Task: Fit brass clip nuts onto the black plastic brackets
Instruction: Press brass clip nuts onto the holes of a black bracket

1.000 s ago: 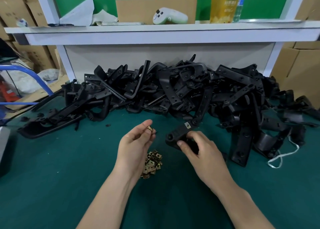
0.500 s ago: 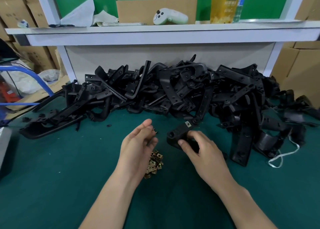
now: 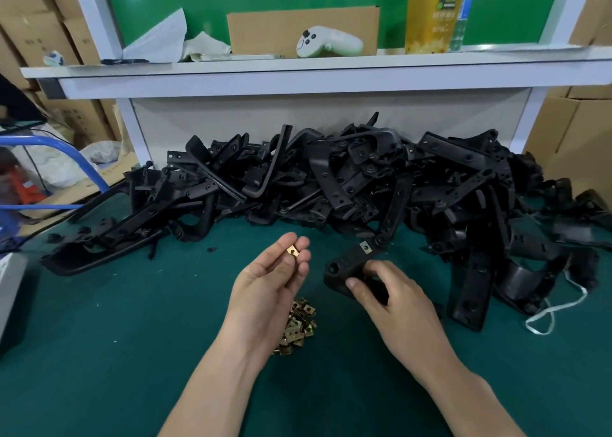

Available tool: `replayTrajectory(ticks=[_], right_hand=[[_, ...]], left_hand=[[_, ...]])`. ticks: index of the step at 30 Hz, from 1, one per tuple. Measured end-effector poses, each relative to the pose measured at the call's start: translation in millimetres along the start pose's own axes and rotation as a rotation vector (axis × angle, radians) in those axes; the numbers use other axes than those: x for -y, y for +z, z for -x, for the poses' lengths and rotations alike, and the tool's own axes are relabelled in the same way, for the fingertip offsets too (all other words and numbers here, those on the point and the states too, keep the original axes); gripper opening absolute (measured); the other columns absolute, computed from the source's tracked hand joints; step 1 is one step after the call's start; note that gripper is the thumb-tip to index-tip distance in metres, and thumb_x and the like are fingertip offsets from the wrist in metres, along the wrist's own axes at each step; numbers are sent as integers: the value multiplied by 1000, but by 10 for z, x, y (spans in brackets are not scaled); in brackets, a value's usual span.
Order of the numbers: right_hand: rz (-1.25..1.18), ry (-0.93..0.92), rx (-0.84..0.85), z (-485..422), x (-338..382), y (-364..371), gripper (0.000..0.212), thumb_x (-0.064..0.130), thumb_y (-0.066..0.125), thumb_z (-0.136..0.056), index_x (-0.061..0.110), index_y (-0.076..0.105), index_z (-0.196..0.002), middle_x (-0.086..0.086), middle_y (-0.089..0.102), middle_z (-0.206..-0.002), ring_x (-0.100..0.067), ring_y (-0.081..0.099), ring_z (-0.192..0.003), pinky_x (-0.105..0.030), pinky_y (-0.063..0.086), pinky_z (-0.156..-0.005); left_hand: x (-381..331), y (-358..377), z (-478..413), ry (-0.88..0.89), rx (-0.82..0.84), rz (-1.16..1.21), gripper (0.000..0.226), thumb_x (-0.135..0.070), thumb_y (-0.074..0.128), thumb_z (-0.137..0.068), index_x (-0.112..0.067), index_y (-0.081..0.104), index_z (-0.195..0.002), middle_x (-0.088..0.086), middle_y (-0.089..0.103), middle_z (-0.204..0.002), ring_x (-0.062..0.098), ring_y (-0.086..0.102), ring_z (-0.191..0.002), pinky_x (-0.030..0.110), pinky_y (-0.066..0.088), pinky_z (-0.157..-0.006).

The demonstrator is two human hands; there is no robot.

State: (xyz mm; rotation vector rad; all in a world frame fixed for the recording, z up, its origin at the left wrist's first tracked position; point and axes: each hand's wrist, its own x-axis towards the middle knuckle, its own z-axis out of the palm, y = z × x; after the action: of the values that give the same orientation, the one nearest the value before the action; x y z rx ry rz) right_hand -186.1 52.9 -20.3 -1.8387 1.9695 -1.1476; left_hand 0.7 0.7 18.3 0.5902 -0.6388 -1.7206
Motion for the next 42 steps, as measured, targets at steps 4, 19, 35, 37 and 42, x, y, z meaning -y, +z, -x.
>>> replayTrajectory(ticks=[4, 19, 35, 37, 42], right_hand=[[-1, -2, -5, 0, 8, -3, 48, 68, 42, -92, 33, 58, -121, 23, 58, -116, -13, 57, -105, -37, 50, -87], [3, -16, -4, -2, 37, -25, 46, 68, 42, -90, 34, 59, -116, 23, 58, -109, -13, 58, -98, -35, 49, -81], [2, -26, -13, -5, 6, -1, 45, 69, 41, -90, 37, 59, -116, 26, 59, -110, -11, 58, -99, -35, 50, -82], [6, -28, -18, -2, 5, -1, 45, 70, 41, -90, 37, 58, -115, 26, 59, -109, -11, 58, -97, -34, 50, -81], [19, -32, -17, -2, -10, 7, 45, 70, 41, -90, 37, 58, -115, 27, 58, -109, -11, 57, -97, -34, 49, -82]], left_hand=[[-4, 9, 1, -6, 4, 7, 32, 12, 46, -96, 1, 65, -120, 17, 74, -115, 17, 74, -90, 23, 59, -76], [4, 83, 66, -63, 42, 27, 30, -4, 63, -85, 2, 67, -115, 19, 73, -113, 20, 74, -90, 26, 60, -76], [-8, 20, 32, -131, 56, 94, 23, -9, 64, -88, 0, 77, -105, 15, 74, -109, 18, 73, -92, 25, 59, -76], [-8, 5, 31, -136, 63, 97, 23, -9, 65, -88, -1, 77, -106, 14, 73, -110, 17, 73, -91, 25, 59, -76], [-12, 18, 44, -153, 41, 79, 32, -8, 67, -87, 0, 72, -117, 12, 73, -111, 16, 72, -88, 27, 60, -76]])
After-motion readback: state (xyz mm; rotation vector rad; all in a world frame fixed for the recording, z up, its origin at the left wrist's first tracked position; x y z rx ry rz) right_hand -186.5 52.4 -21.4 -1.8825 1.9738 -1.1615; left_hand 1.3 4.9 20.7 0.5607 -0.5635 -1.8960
